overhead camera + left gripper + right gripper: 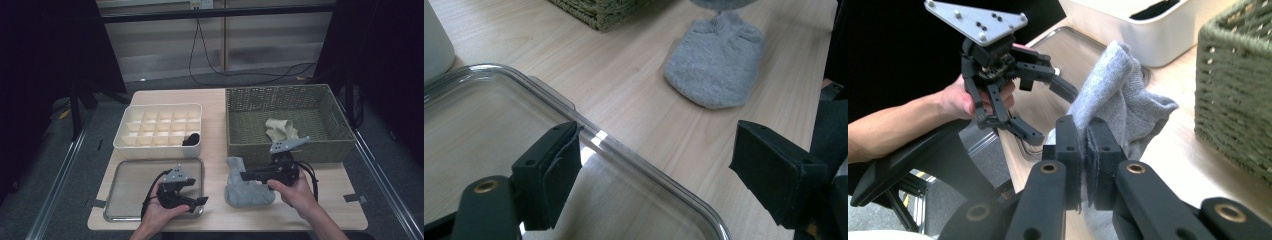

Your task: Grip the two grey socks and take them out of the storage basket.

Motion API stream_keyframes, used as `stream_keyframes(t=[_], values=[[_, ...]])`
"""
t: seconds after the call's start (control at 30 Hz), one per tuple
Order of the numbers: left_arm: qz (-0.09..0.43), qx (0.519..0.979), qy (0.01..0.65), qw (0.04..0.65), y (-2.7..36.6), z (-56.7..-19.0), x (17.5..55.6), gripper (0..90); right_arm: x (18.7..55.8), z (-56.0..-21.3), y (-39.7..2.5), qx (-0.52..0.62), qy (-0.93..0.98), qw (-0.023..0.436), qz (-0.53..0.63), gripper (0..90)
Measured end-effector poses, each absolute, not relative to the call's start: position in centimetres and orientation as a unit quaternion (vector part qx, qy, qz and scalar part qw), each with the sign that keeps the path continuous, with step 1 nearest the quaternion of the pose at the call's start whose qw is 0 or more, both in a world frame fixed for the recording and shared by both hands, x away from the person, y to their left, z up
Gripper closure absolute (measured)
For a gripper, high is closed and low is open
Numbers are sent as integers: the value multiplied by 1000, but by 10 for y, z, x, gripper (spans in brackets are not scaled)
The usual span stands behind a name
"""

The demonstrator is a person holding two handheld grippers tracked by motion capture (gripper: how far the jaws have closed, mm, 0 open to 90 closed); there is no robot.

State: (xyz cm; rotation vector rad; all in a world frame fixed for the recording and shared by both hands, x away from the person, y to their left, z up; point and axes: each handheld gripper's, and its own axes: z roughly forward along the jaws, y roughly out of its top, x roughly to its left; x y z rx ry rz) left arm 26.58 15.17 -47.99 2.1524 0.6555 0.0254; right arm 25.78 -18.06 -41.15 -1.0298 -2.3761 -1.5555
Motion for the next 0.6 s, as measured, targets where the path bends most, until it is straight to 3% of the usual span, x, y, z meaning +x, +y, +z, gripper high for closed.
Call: stream_keyframes(t=[0.4,0.6], values=[[7,865,255,431,151,-480,265,220,255,-441,-172,-350,-798,91,-483,858],[5,865,257,430,150,-480,266,274,255,-445,-172,-350,-802,92,-475,857]])
